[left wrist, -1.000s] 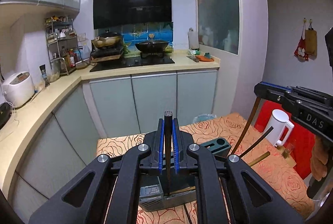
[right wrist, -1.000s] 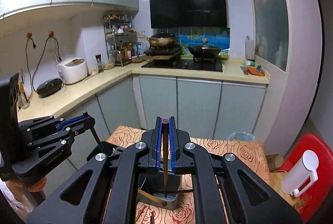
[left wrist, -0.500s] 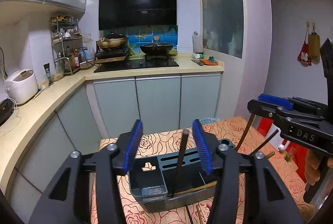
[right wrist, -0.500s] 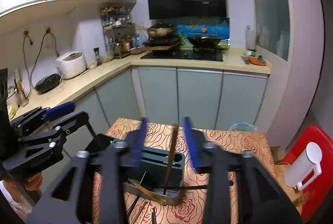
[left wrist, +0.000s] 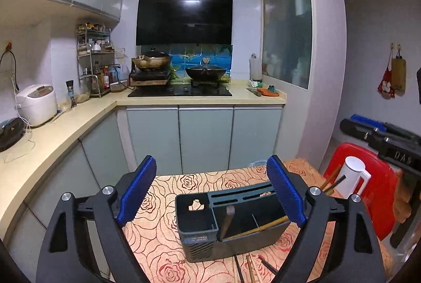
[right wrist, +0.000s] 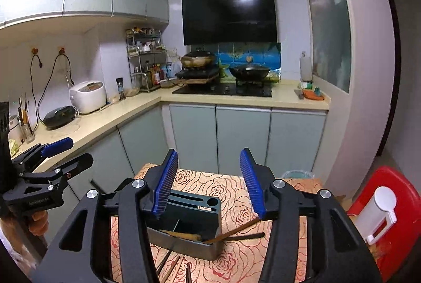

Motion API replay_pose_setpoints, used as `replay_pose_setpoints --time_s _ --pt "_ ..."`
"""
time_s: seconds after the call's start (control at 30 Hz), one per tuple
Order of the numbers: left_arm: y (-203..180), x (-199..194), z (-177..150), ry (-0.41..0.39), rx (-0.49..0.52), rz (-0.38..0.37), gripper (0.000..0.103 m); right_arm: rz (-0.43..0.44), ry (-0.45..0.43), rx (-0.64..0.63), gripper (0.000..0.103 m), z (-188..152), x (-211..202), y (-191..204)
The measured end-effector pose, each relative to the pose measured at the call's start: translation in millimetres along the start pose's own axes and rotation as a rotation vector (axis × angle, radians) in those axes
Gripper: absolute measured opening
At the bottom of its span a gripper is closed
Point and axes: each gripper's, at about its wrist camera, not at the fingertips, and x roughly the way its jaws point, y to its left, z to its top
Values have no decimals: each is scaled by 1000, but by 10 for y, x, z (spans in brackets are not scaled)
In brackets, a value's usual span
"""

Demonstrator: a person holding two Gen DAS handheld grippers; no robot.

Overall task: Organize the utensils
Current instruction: 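Lower the chopsticks into the caddy and open both tools, then move both open tools back down toward the chopsticks on the table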

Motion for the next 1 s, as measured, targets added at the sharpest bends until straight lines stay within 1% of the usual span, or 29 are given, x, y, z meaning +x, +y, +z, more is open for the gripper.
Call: replay_pose_setpoints --time_s 0.1,0.23,0.3,0.33,0.47,0.57,0.8,1.0 --pt "0 -113 -81 -7 5 -8 84 1 -23 -2 48 -44 -162 -21" --pt "8 -229 -202 -3 8 -5 85 -7 -30 -8 49 -143 -304 -35" --pt "24 -298 -276 -3 3 5 85 -11 -33 -13 54 -210 -372 -26" --pt "29 -331 -310 -5 1 11 85 -19 -40 -15 55 -273 -435 -19" --pt "30 -497 -508 -12 1 35 85 -40 -58 -39 55 -473 -596 10" --pt "12 -617 -722 -12 17 64 85 -53 -59 -58 55 -664 -694 45" --pt "-42 -750 -1269 47 60 104 86 -84 -23 -93 56 -1162 -801 123" --pt "26 -835 -1674 107 25 94 86 -109 37 -72 56 -1631 -842 100"
